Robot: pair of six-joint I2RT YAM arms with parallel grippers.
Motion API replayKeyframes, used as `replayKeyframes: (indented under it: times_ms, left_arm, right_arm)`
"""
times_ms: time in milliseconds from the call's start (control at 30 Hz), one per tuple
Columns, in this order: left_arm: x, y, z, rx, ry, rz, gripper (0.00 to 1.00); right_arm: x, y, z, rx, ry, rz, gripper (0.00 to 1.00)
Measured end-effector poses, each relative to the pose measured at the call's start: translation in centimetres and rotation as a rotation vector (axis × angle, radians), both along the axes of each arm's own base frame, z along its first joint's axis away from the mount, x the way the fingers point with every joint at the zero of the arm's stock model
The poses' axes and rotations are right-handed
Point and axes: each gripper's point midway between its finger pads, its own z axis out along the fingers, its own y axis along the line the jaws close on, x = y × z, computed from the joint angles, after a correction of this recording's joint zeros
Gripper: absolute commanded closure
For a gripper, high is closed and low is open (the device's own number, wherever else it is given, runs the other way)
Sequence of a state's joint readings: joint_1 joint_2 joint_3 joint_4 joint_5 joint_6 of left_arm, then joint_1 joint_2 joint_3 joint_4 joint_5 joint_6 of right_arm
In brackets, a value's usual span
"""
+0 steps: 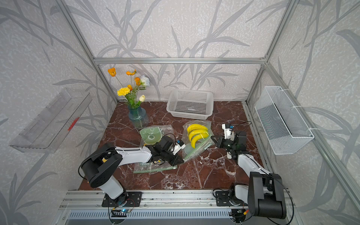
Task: Open the zip-top bag and take out the banana
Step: Unzip the zipper on the zipper food storage bag.
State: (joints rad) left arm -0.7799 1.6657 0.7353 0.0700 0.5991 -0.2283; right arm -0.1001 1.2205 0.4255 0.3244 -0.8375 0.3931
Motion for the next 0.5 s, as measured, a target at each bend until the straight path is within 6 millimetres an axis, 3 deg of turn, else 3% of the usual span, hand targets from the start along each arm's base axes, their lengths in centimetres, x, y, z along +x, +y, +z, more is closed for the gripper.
replayKeyframes:
  times_ms: [500]
  left_arm:
    - [-0.25, 0.32, -0.05, -0.002, 0.002, 0.01, 0.91]
  right_arm:
    - [0.04, -0.14, -0.14, -0.001, 0.005, -0.005, 1.0]
